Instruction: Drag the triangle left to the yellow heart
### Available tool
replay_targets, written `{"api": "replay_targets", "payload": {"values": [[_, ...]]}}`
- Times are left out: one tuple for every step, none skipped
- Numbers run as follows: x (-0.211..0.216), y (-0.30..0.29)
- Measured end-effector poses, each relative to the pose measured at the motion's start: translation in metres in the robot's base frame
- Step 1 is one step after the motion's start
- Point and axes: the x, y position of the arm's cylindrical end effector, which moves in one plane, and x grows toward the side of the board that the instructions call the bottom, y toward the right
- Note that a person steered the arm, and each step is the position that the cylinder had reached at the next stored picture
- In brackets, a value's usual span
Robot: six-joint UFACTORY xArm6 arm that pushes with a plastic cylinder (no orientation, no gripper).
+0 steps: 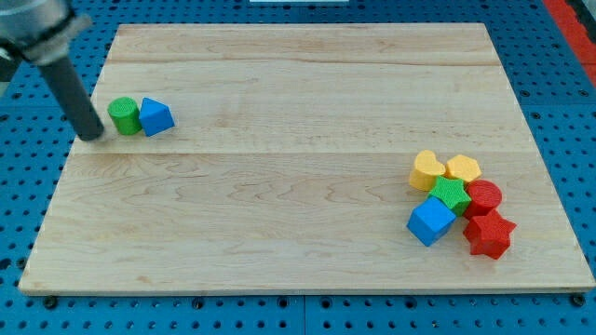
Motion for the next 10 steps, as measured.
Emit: {"api": "replay_targets", "payload": {"values": [[-0.019, 0.010], [-0.018, 0.080], [-0.016, 0.148], [-0.015, 0.196], [0.014, 0.210], [0.046, 0.260], [0.091, 0.288], [0.110, 0.340], [0.104, 0.282], [0.080, 0.236]]}}
